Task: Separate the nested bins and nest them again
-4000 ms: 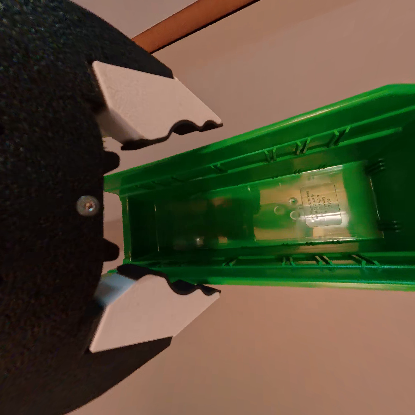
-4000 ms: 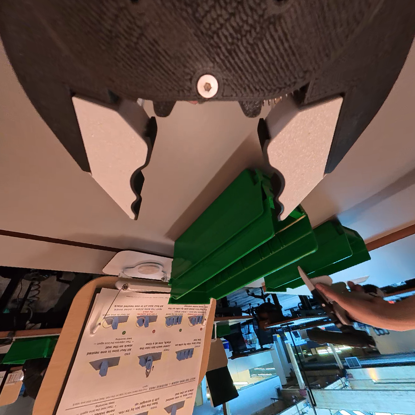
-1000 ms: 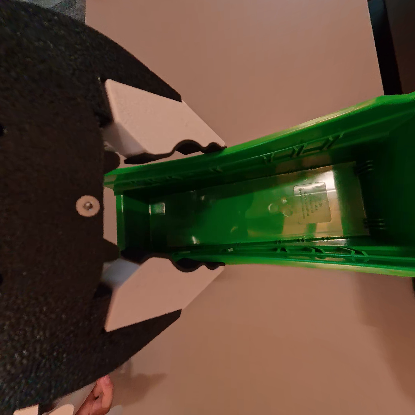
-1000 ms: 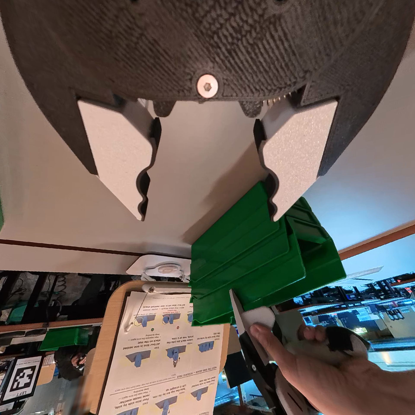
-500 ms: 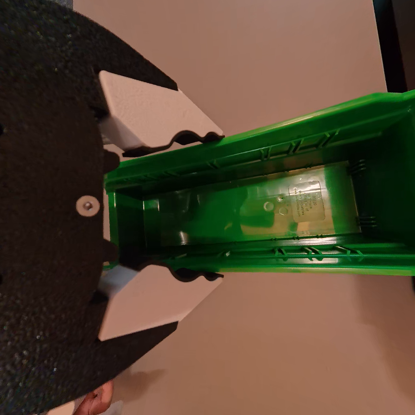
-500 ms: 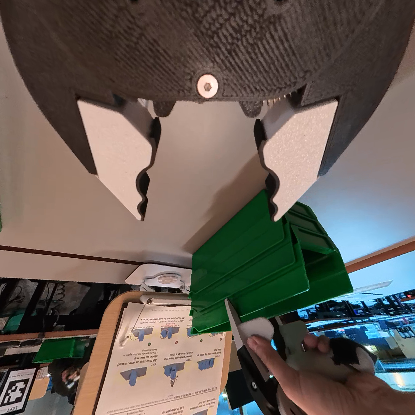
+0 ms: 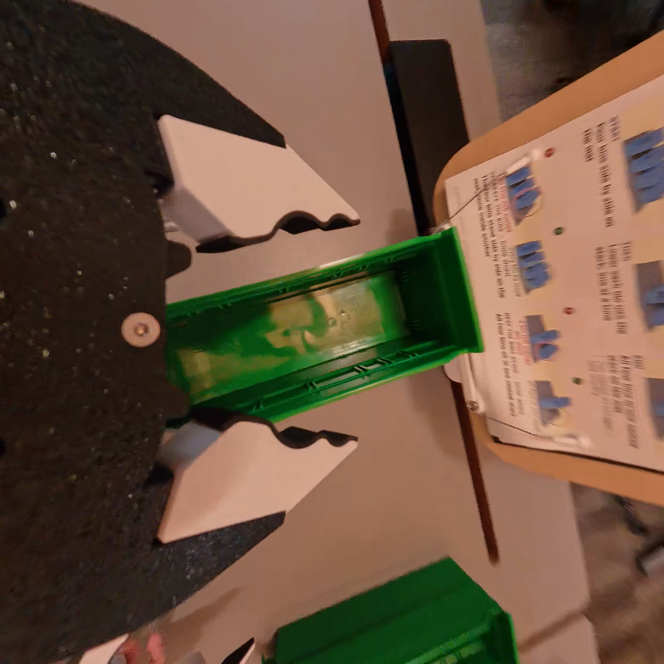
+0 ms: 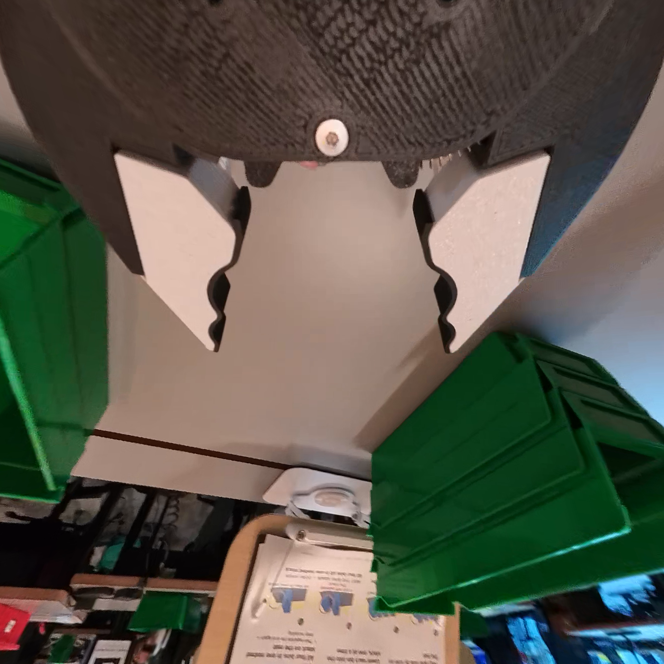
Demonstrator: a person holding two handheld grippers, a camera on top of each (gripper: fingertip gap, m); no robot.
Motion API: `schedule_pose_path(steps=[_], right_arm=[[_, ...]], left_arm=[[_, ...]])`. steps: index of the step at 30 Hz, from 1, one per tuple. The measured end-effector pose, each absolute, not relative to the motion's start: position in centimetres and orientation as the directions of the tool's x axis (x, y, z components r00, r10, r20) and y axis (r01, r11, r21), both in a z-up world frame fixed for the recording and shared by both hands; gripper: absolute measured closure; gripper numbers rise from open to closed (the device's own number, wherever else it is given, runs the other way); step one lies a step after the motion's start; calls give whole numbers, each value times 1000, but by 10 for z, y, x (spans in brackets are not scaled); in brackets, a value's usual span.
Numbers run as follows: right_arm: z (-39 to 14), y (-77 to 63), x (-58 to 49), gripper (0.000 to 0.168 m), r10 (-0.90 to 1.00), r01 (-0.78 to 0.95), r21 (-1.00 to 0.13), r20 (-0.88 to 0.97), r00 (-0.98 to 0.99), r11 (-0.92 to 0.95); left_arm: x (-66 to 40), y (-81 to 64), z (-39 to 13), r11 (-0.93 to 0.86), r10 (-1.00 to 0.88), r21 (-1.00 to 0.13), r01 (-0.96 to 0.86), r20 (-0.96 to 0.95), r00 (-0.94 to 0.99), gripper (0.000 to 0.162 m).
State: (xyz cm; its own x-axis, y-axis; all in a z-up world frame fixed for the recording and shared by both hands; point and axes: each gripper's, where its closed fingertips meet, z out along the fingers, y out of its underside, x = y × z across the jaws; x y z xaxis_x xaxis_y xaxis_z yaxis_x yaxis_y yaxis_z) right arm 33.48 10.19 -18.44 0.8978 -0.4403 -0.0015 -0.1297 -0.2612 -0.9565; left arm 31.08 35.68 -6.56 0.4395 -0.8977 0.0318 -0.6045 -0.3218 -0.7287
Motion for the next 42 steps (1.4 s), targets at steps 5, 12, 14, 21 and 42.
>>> schedule_pose_path(steps=[5, 12, 14, 21, 42], right_arm=[[-166, 73, 358, 42, -548, -102, -946, 88, 832, -308], [-119, 16, 426, 36, -724, -146, -941, 130, 678, -305], [-118, 10, 446, 37, -727, -216, -913, 115, 677, -346], [-128, 4, 516, 41, -758, -462, -788, 9, 652, -407], [-218, 30, 583, 41, -799, -720, -392, 71, 597, -573]], left_arm=[[278, 359, -46, -261, -926, -861, -437, 96, 365, 54], [220, 373, -79, -294, -928, -882, -369, 170, 332, 55], [211, 371, -91, -328, -925, -876, -353, 222, 308, 55], [193, 362, -126, -316, -934, -899, -303, 238, 266, 60], [156, 368, -129, -242, -940, -958, -150, 194, 280, 48]])
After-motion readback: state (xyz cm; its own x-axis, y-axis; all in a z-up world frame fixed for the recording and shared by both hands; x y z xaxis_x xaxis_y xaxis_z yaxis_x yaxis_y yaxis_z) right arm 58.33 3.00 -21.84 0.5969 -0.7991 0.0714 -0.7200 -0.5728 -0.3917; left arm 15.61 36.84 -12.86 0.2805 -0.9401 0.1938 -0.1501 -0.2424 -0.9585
